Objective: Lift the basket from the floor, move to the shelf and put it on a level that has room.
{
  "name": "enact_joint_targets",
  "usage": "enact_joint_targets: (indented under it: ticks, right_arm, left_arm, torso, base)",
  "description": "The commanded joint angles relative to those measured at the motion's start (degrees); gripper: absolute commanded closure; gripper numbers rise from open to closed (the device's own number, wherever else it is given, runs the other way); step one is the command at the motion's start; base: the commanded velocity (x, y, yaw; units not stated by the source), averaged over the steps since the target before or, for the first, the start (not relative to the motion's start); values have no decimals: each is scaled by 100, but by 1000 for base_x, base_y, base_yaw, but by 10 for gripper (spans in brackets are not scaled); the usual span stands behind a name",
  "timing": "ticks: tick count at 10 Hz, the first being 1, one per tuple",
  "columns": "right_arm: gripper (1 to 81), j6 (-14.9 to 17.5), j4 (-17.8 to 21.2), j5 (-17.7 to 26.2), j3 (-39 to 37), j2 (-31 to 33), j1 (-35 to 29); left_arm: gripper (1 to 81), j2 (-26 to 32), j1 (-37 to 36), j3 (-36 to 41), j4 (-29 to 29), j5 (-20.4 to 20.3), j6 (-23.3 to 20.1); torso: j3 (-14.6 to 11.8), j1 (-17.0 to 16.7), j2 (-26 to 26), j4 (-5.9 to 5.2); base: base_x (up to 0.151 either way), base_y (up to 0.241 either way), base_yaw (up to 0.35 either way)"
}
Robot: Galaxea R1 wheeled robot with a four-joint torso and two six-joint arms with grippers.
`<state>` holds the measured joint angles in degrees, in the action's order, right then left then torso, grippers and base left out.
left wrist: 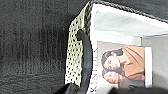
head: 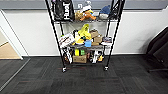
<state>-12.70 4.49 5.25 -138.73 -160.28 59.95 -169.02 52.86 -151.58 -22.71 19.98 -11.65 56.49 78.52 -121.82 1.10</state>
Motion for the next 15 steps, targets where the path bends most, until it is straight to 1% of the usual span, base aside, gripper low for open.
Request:
enact_joint_targets:
  ticks: [1, 4, 5, 6, 7, 8, 9, 10, 11, 12, 13, 14, 15]
  right_arm:
    - [10, -4, 184, 310, 14, -67, -550]
    - [10, -4, 184, 301, -170, -348, -576]
    - [10, -4, 211, 283, -206, -411, -593]
    - [10, -4, 307, 239, -189, -428, -637]
    - [10, -4, 448, 230, -162, -428, -681]
    - [10, -4, 492, 230, -136, -428, -708]
    - [10, -13, 501, 204, -136, -454, -708]
    - [10, -22, 552, 186, -136, -446, -717]
    - [10, -22, 861, 107, -136, -411, -717]
    - [10, -13, 1125, 20, -83, -349, -734]
    - [10, -22, 1327, 11, 66, -200, -752]
    - [10, -13, 1510, -15, 397, 35, -752]
    - [10, -13, 1555, -165, 673, 231, -734]
  left_arm:
    - [10, -88, -605, -153, -23, 428, 23]
    - [10, -211, -588, -407, 4, 480, 23]
    - [10, -202, -588, -434, -14, 480, 23]
    - [10, -194, -588, -434, -23, 472, 23]
    - [10, -194, -571, -434, -40, 472, 14]
    - [10, -194, -544, -434, -14, 472, 14]
    - [10, -194, -509, -434, -5, 419, 14]
    - [10, -194, -500, -434, -14, 410, 14]
    - [10, -176, -500, -434, -32, 401, 14]
    - [10, -132, -535, -408, -84, 401, 23]
    - [10, -71, -571, -329, -278, 401, 14]
    - [10, 51, -623, -137, -374, 410, 14]
    - [10, 140, -676, 32, -427, 401, 14]
  torso:
    - [0, 361, -556, 0]
    - [2, 726, -1144, 0]
    - [2, 485, -776, 0]
    - [2, 601, -960, 0]
    - [537, 641, -1032, 0]
    - [578, 665, -1086, 0]
    - [153, 682, -1124, 0]
    - [312, 693, -1126, 0]
    - [417, 697, -1126, 0]
    - [459, 700, -1128, 0]
    - [476, 702, -1128, 0]
    - [459, 702, -1128, 0]
    - [461, 702, -1128, 0]
  base:
    - [0, 0, 0]
    - [0, 0, 0]
    - [0, 0, 0]
    - [0, 0, 0]
    - [0, 0, 0]
    - [0, 0, 0]
    - [0, 0, 0]
    - [0, 0, 0]
    - [0, 0, 0]
    - [0, 0, 0]
    - [0, 0, 0]
    - [0, 0, 0]
    - [0, 0, 0]
